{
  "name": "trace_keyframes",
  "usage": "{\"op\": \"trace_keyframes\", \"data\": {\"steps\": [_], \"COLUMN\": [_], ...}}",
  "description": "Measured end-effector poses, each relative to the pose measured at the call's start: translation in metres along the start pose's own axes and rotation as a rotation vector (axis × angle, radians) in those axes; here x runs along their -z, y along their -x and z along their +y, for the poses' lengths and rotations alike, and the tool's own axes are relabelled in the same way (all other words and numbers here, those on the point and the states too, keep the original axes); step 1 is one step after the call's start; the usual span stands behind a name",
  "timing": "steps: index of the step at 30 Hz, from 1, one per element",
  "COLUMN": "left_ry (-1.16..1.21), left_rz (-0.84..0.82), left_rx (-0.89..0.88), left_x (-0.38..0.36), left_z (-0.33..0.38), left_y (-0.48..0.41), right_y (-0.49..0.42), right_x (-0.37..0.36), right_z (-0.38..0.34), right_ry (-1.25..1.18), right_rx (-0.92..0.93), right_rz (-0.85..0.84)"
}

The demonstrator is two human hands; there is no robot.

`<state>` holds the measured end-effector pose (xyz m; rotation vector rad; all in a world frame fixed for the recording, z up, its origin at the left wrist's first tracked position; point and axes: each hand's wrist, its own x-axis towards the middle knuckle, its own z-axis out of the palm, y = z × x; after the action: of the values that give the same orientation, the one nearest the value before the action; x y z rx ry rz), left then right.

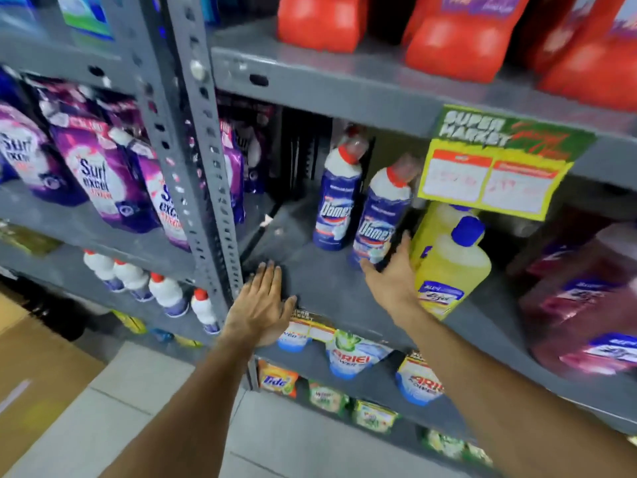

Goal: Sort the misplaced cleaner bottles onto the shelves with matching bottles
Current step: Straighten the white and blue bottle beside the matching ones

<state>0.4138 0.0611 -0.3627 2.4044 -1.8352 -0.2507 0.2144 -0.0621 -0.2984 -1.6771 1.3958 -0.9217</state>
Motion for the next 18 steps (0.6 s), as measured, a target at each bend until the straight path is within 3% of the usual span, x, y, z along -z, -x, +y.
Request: {"op": "trace_keyframes", "data": {"steps": [9,18], "left_ry": [0.029,0.045], "left_rz": [0.061,0.084], "left_rx": [-0.020,-0.010], "left_x": [-0.017,-0.016], "left_z": [-0.006,-0.003], "left_y": [-0.002,0.001], "right_y": [-0.023,0.022], "right_x": [-0.018,-0.033], "right_z": [0.011,0.002], "right_ry": [0.090,0.004], "right_rx": [0.013,0.142], "right_rz": [0.112,-0.122]}}
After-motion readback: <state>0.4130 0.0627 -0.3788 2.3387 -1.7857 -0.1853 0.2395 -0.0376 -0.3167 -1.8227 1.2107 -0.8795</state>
